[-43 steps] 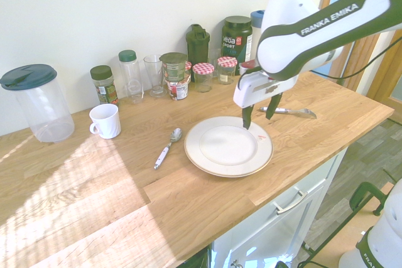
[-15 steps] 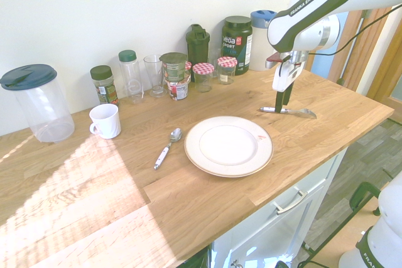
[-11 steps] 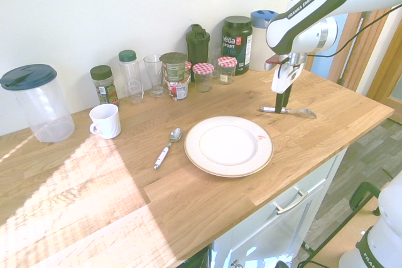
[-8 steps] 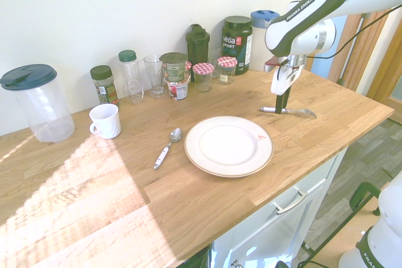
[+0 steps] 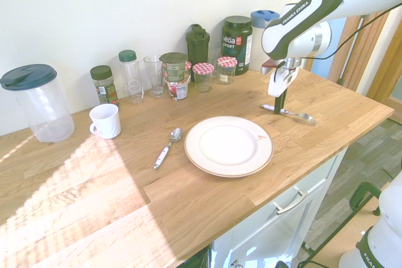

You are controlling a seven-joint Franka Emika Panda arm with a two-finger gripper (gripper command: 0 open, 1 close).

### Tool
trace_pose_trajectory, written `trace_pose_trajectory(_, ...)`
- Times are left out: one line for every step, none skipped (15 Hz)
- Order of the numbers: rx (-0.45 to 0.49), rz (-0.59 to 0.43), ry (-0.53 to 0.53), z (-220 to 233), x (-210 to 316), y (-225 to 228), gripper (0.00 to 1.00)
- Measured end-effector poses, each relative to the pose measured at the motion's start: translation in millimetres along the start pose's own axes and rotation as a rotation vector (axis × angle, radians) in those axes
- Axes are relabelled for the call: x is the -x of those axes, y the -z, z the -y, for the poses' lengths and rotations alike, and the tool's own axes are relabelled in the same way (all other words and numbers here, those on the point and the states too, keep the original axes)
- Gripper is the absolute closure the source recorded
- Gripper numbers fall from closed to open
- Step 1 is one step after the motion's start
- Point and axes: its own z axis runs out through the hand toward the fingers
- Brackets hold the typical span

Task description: Put the fork into the plate

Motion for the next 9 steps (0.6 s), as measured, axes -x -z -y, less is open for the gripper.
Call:
trace_pose_trajectory(0.001,0.0,0.001,0.2,0.1,0.1,1.0)
trace_pose_trajectory(0.002,0.0,0.002,0.5,0.1,0.2,1.0)
trace_pose_trajectory(0.003,0.0,0.004,0.6,0.3,0.3,1.0)
trace_pose_trajectory(0.003,0.0,0.004,0.8,0.9,0.4,1.0)
trace_pose_trajectory(0.003,-0.001,0.005,0.9,1.6,1.3,1.0)
trace_pose_trajectory(0.002,-0.004,0.006,0.7,2.9,2.9,1.0)
trace_pose_trajectory(0.0,-0.008,0.007,0.5,5.7,5.4,1.0)
trace_pose_trajectory(-0.003,-0.013,0.008,0.2,9.7,8.8,1.0)
trace_pose_trajectory(-0.006,-0.017,0.01,-0.1,14.2,13.8,1.0)
